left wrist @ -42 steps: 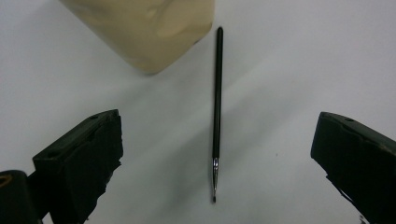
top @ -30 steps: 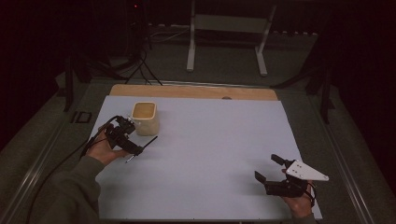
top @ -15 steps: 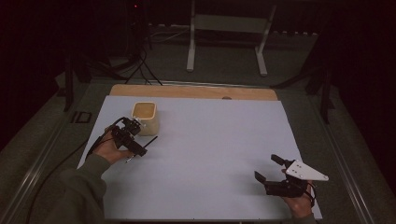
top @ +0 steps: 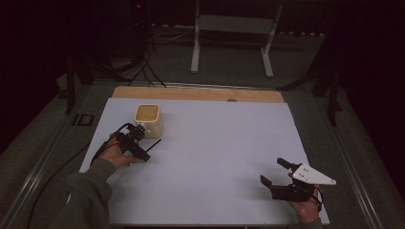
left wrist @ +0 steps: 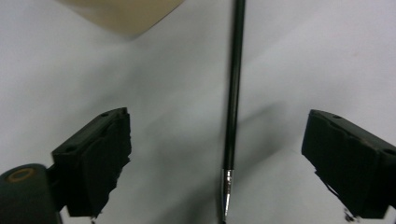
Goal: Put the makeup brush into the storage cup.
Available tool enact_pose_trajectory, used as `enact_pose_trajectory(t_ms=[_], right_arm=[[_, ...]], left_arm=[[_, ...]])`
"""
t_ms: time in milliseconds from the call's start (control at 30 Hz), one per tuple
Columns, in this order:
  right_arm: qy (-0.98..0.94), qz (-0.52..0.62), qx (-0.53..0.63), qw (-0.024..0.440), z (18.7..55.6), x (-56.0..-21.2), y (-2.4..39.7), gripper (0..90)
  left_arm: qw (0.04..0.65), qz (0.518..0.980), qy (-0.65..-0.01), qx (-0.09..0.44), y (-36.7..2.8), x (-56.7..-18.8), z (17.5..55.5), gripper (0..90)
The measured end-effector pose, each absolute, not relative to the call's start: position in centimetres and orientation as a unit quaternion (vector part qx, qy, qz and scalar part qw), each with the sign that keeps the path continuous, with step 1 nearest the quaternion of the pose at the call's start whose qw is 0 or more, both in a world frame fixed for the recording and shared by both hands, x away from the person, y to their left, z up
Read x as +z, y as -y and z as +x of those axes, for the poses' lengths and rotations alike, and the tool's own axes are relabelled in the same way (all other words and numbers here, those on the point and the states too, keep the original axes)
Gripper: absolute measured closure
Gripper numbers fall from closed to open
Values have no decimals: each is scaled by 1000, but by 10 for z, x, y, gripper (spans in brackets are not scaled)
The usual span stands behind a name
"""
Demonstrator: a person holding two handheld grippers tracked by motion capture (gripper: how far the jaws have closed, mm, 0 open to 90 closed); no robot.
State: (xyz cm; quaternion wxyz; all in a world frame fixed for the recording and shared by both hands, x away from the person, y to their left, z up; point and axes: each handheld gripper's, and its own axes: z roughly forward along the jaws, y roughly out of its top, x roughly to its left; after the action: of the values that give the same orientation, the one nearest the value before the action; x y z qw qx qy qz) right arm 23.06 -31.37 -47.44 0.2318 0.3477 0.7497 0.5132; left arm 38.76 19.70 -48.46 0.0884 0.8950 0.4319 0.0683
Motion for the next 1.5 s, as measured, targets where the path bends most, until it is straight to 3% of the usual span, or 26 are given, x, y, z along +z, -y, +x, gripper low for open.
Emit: enact_pose_trajectory(t_ms=[67,167,267,433,533,633,1500], right_arm=[[-750,348,513,232,231,-474,314,94],[-750,347,513,231,231,-475,314,94],[-751,347,513,230,231,-475,314,94],[-751,348,513,229,231,-475,314,94],[-752,347,512,228,231,-475,313,94],[-751,348,512,228,231,-475,314,94],[-757,347,507,223,232,-476,312,95]], left_arm=[[89,895,-433,65,-198,-486,389,115],[84,895,-433,61,-198,-487,390,208],[93,899,-426,36,-200,-487,392,444],[72,907,-413,22,-195,-486,391,665],[48,916,-398,14,-188,-486,389,855],[30,920,-391,17,-182,-485,389,866],[93,928,-355,58,-188,-446,377,867]])
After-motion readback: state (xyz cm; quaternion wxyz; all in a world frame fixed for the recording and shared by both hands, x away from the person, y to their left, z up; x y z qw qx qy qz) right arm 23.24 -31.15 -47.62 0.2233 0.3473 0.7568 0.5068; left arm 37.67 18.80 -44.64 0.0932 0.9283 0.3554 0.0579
